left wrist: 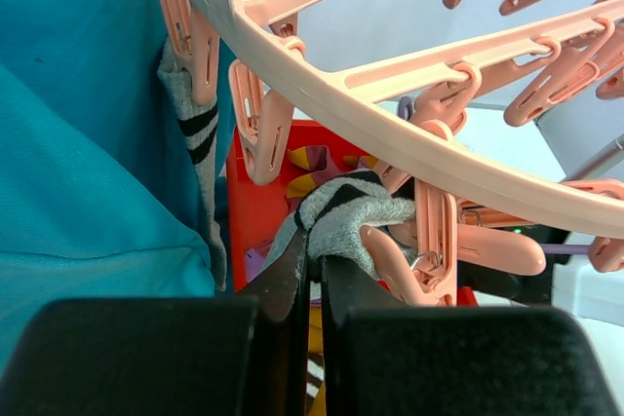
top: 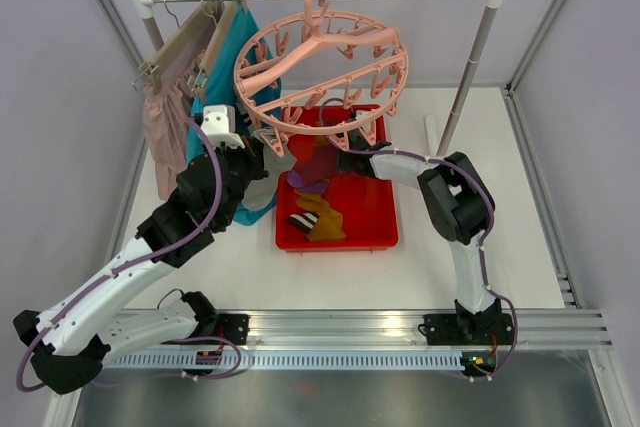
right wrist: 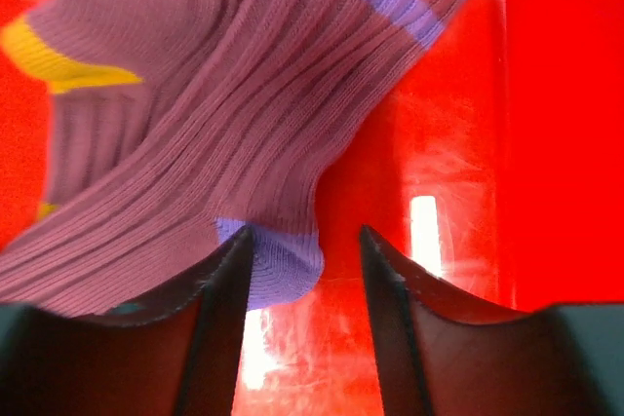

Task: Clip the socks to the hanger
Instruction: Pick up the sock from the bin.

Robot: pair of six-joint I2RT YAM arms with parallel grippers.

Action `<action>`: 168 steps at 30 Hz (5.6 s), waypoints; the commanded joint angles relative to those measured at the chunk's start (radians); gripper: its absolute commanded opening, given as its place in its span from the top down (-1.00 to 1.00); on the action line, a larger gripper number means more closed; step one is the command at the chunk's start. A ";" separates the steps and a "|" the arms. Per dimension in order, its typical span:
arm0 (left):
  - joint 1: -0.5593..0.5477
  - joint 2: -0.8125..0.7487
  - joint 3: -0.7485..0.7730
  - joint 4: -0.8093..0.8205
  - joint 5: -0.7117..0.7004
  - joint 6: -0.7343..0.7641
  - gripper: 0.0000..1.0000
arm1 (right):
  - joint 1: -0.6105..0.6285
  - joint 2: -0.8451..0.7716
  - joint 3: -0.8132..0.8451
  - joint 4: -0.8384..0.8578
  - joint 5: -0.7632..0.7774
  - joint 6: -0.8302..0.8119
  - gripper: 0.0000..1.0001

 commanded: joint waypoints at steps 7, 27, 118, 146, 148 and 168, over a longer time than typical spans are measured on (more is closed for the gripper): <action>0.005 -0.010 0.042 0.024 0.021 0.033 0.88 | -0.002 -0.030 -0.069 0.079 -0.059 0.011 0.90; 0.004 -0.016 0.039 0.046 0.047 0.029 0.88 | 0.111 -0.412 -0.388 0.081 -0.431 -0.180 0.84; 0.004 -0.149 -0.095 0.225 0.876 -0.051 0.08 | 0.189 -1.490 -0.763 0.297 -0.204 -0.148 0.99; 0.004 0.009 -0.169 0.777 1.175 -0.201 -0.13 | 0.189 -1.440 -0.603 0.729 -0.712 0.416 0.99; 0.004 0.026 -0.167 0.811 1.182 -0.212 -0.13 | 0.191 -1.426 -0.606 0.768 -0.716 0.430 1.00; 0.002 0.104 -0.201 1.139 1.242 -0.338 -0.14 | 0.189 -1.355 -0.628 0.875 -0.725 0.504 0.99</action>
